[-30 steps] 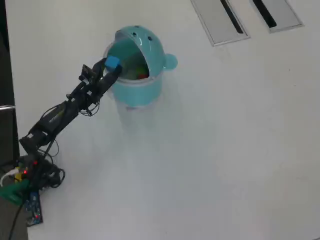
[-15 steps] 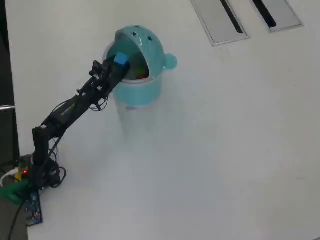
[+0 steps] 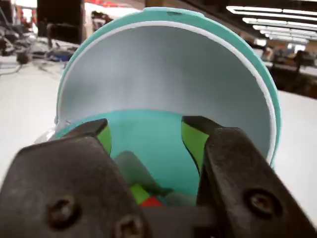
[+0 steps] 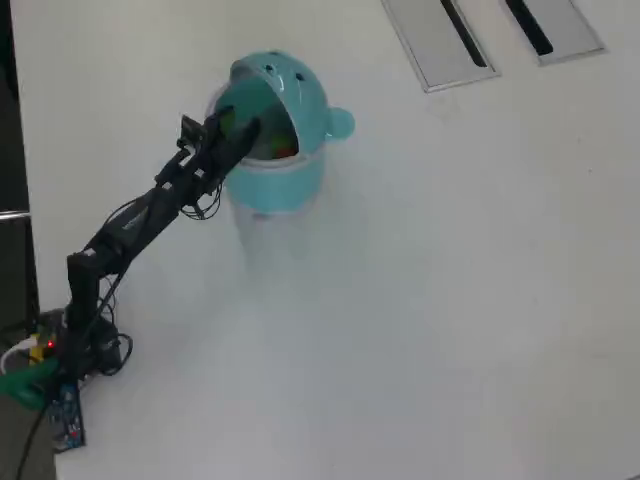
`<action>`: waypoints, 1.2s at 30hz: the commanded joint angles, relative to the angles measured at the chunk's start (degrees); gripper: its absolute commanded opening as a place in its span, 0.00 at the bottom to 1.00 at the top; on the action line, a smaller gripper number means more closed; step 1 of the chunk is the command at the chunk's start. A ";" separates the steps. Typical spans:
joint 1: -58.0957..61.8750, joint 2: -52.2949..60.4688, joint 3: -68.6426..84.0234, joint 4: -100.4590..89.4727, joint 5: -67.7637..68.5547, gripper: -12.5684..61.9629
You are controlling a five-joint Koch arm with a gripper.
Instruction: Grasp RGB lego blocks and put them in the bin one by one.
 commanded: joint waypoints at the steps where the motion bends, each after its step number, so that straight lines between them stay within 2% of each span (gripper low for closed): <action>1: -0.09 4.31 -1.05 -1.58 -2.29 0.51; 33: -0.09 37.18 33.93 -4.39 -1.85 0.51; 36: 0.70 38.85 35.68 -2.20 -0.70 0.58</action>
